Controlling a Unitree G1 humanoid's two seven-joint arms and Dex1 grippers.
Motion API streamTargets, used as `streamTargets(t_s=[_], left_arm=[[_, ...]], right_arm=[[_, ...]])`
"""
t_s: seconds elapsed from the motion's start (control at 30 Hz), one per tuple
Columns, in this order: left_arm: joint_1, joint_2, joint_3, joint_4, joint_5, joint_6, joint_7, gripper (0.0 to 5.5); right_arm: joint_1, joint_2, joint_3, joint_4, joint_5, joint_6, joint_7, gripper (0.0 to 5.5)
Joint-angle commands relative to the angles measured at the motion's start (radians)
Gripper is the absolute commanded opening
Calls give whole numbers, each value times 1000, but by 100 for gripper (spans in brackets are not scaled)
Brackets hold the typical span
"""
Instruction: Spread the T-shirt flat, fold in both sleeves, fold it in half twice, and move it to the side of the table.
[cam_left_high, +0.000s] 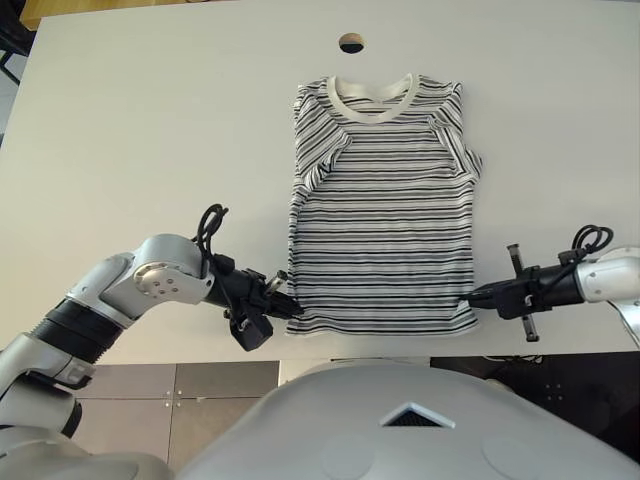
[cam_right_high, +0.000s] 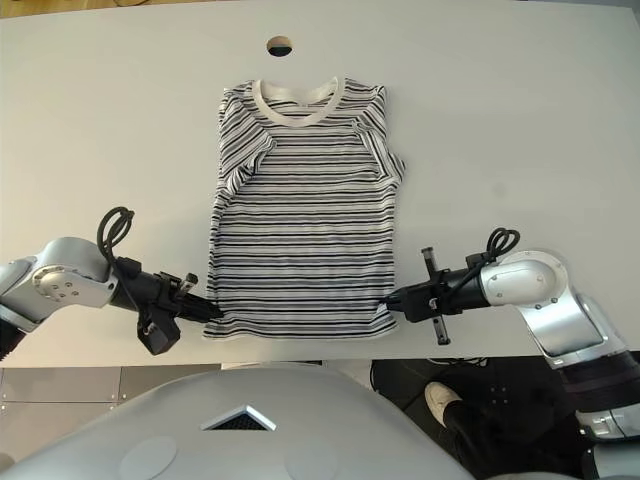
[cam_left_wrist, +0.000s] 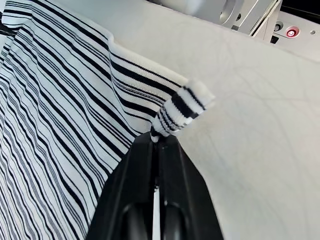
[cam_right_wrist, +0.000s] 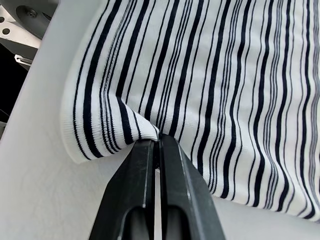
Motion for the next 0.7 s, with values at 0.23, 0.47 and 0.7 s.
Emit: streamTargets(t_s=[0.23, 0.47, 0.7], left_arm=[[41, 26, -36, -29, -46, 104, -92, 12], [136, 87, -14, -214, -171, 336, -171, 12], [202, 145, 30, -316, -295, 526, -256, 12]], right_arm=[[75, -39, -21, -202, 142, 202, 32, 10], [98, -108, -48, -270, 223, 307, 112, 10], [144, -160, -85, -266, 242, 316, 153, 10]])
